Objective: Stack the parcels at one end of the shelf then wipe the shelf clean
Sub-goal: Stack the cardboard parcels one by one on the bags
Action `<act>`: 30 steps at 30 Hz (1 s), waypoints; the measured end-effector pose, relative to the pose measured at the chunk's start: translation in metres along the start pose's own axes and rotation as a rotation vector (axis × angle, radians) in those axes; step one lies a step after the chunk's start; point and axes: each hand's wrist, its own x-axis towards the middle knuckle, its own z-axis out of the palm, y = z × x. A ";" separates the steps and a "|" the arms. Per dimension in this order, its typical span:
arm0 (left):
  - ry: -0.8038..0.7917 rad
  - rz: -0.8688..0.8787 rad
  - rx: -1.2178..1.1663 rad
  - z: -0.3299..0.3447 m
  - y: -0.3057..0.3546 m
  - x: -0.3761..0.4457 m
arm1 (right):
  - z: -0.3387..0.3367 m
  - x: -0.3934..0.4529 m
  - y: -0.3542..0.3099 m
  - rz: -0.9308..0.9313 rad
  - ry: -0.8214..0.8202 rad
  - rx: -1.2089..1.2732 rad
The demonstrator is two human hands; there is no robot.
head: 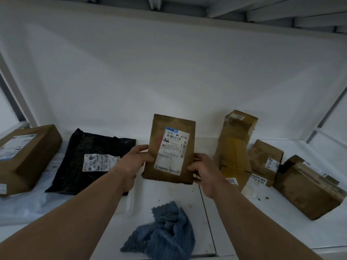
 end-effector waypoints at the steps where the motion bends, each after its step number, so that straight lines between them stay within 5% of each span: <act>1: -0.018 0.034 0.030 0.002 0.001 -0.003 | 0.001 0.001 0.000 -0.021 0.011 -0.028; 9: 0.033 0.009 0.040 -0.006 -0.004 0.006 | -0.005 0.006 0.003 -0.045 0.011 0.372; 30: 0.081 0.039 -0.185 -0.003 0.010 0.002 | 0.008 0.011 -0.001 -0.028 -0.028 0.275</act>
